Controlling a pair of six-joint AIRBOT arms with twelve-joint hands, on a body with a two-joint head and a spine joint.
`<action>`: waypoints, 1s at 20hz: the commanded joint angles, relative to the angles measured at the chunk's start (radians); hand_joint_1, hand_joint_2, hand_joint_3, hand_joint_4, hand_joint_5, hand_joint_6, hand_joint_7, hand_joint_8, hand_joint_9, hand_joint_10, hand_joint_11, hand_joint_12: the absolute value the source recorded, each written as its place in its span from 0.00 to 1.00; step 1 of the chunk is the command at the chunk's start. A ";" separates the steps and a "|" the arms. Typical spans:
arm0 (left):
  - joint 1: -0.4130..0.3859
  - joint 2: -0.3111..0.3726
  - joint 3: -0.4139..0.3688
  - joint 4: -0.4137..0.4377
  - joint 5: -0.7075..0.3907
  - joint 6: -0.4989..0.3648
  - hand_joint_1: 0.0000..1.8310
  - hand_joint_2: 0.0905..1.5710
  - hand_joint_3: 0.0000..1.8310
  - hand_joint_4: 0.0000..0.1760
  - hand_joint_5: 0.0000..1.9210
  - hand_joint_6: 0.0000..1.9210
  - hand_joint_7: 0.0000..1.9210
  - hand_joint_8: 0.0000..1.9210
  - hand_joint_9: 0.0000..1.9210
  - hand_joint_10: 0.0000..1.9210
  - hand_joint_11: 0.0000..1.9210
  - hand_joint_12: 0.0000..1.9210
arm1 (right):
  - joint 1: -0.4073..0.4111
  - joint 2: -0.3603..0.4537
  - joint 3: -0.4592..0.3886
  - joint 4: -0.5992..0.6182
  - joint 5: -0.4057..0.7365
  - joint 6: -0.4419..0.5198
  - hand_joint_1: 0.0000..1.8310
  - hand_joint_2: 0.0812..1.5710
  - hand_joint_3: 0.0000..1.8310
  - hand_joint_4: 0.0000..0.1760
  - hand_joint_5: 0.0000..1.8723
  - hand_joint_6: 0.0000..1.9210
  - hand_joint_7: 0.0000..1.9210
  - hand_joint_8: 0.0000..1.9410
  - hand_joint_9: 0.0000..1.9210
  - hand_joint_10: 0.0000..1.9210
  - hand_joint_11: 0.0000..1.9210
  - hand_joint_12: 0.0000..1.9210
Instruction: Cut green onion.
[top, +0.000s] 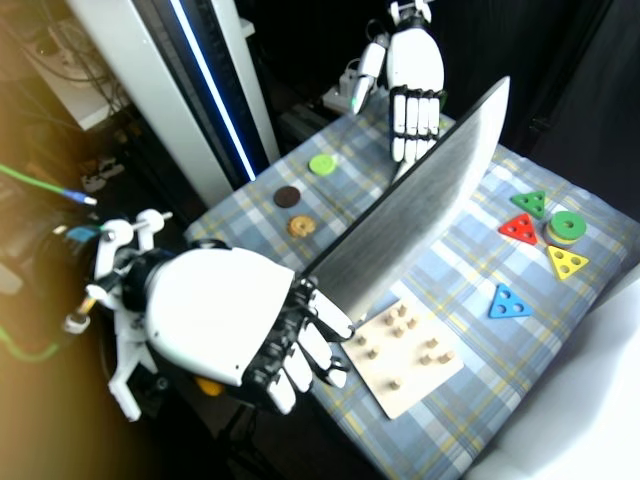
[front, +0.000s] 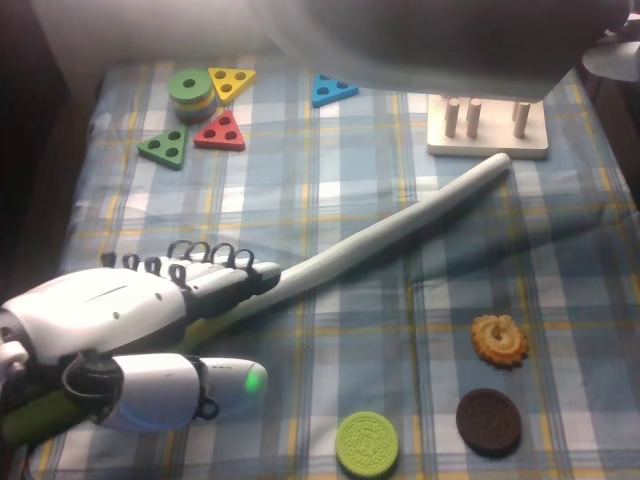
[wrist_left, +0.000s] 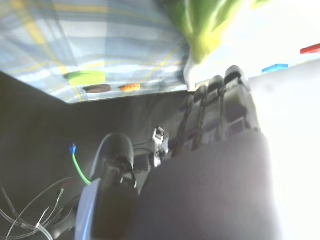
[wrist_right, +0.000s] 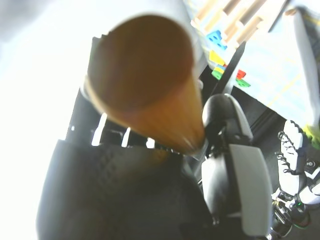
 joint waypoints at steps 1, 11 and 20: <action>-0.016 -0.014 0.004 0.005 -0.064 0.013 0.00 0.81 0.00 0.00 0.00 0.00 0.00 0.00 0.00 0.00 0.00 0.00 | 0.016 0.011 0.001 0.021 0.132 0.020 0.10 0.98 0.00 1.00 0.40 1.00 0.54 1.00 0.62 1.00 0.67 1.00; -0.036 -0.053 0.032 -0.015 -0.003 0.019 0.00 0.81 0.00 0.00 0.00 0.00 0.00 0.00 0.00 0.00 0.00 0.00 | 0.039 0.010 -0.017 -0.043 0.132 0.083 0.06 0.99 0.00 0.96 0.45 1.00 0.59 1.00 0.66 1.00 0.70 1.00; -0.036 -0.061 0.025 -0.026 -0.014 0.019 0.00 0.80 0.00 0.00 0.00 0.00 0.00 0.00 0.00 0.00 0.00 0.00 | 0.056 0.011 -0.025 -0.119 0.110 0.146 0.12 1.00 0.00 0.91 0.41 1.00 0.56 1.00 0.66 1.00 0.71 1.00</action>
